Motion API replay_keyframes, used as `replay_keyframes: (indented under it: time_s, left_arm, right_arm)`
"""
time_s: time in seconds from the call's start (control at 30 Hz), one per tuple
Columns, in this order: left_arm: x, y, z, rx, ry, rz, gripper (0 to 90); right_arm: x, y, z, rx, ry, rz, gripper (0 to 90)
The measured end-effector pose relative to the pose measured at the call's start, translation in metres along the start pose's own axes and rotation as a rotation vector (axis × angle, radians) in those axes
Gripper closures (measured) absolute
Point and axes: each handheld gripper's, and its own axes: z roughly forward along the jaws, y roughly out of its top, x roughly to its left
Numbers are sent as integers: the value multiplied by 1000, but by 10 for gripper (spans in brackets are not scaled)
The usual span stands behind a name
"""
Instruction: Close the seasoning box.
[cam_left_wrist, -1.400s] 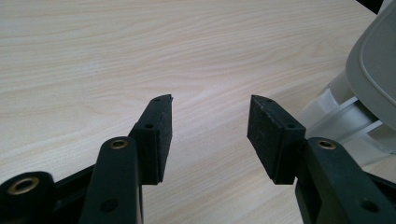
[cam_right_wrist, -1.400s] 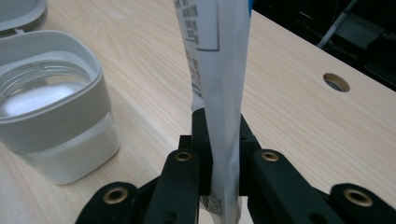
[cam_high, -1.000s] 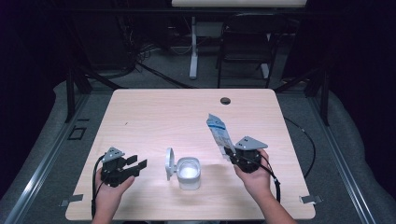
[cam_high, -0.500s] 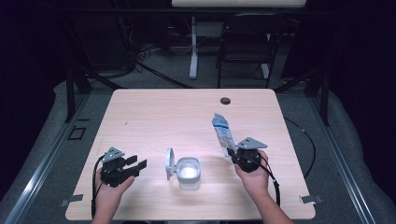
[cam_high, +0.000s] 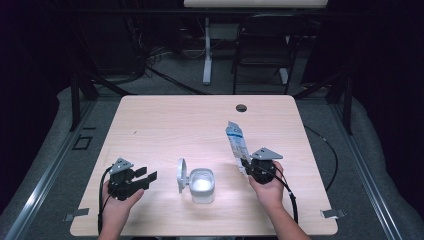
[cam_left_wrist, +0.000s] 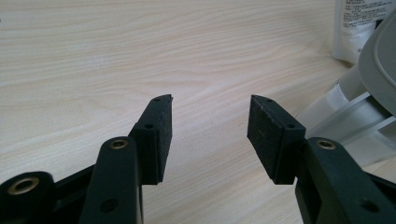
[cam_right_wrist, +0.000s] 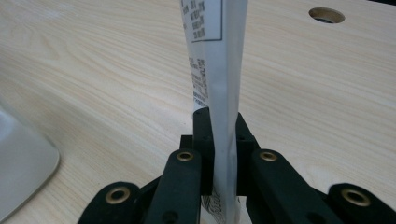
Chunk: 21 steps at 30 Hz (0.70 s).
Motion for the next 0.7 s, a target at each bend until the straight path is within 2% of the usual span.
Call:
replay_keyframes:
  time_s: [0.37, 0.53, 0.67, 0.7]
  left_arm:
    - [-1, 0, 0, 2, -4, 2, 505]
    - [-2, 0, 0, 8, -7, 7, 505]
    - [-2, 1, 0, 6, -7, 6, 505]
    - [-3, 1, 0, -1, -5, 5, 505]
  right_arm:
    - [-1, -4, -5, -3, 6, -43, 849]
    - [-2, -9, -8, -10, 12, -34, 841]
    - [0, -11, -11, -2, 14, -69, 836]
    - [0, -12, -11, -7, 13, -64, 835]
